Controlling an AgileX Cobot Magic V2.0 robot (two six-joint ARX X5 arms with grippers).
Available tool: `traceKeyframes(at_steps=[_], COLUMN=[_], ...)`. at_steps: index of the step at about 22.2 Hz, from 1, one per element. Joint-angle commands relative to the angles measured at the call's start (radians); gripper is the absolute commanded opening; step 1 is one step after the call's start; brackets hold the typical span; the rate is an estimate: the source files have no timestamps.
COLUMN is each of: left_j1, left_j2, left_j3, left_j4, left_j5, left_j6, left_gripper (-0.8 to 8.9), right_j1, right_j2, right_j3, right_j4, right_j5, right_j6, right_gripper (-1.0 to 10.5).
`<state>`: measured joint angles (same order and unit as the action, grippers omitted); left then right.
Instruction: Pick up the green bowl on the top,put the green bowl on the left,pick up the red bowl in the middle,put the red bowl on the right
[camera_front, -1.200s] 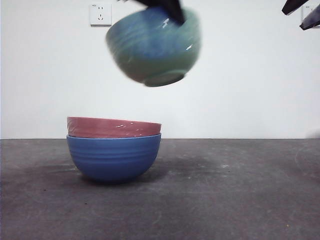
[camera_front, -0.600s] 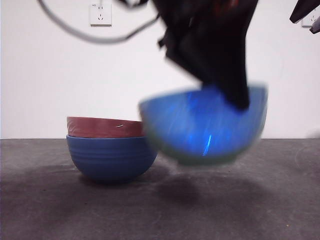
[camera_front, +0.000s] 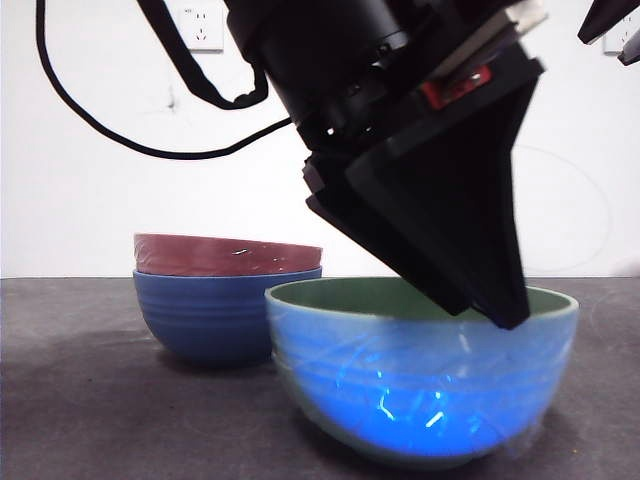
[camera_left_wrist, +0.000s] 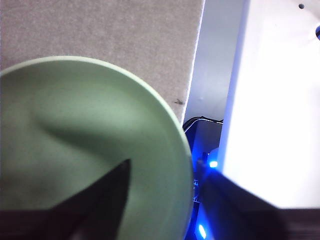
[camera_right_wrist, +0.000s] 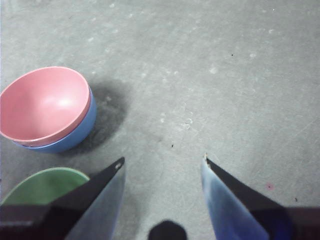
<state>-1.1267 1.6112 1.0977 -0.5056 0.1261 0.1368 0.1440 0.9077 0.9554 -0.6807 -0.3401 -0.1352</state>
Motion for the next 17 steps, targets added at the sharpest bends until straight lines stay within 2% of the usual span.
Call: traceKeyframes(at_steps=[1, 5, 7, 9, 11, 13, 17], left_j1=[0.0, 0.022, 0.042, 0.083, 0.164, 0.291, 0.576], left_j2=[0.006, -0.116, -0.227, -0.351, -0.463, -0.558, -0.689], left_j3=[-0.01, 0.037, 0.066, 0.075, 0.076, 0.075, 0.075], left_j4=[0.006, -0.052, -0.095, -0.141, -0.203, -0.275, -0.423], left_j5=[0.005, 0.008, -0.017, -0.109, -0.154, -0.151, -0.15], left_j6=[-0.014, -0.059, -0.06, -0.069, -0.097, -0.111, -0.09], left_gripper=[3.5, 3.5, 3.45, 3.41, 3.41, 3.41, 3.42], right_j1=[0.002, 0.005, 0.029, 0.078, 0.132, 0.202, 0.377], right_j2=[0.001, 0.001, 0.002, 0.005, 0.016, 0.055, 0.203], right_j3=[0.005, 0.005, 0.005, 0.005, 0.006, 0.026, 0.12], right_j4=[0.006, 0.039, 0.067, 0.099, 0.139, 0.156, 0.148], right_j5=[-0.02, -0.203, -0.24, -0.235, -0.229, -0.209, -0.079], right_j6=[0.014, 0.014, 0.014, 0.01, 0.01, 0.004, -0.024], right_gripper=[2.5, 2.5, 2.5, 2.5, 2.5, 2.5, 2.6])
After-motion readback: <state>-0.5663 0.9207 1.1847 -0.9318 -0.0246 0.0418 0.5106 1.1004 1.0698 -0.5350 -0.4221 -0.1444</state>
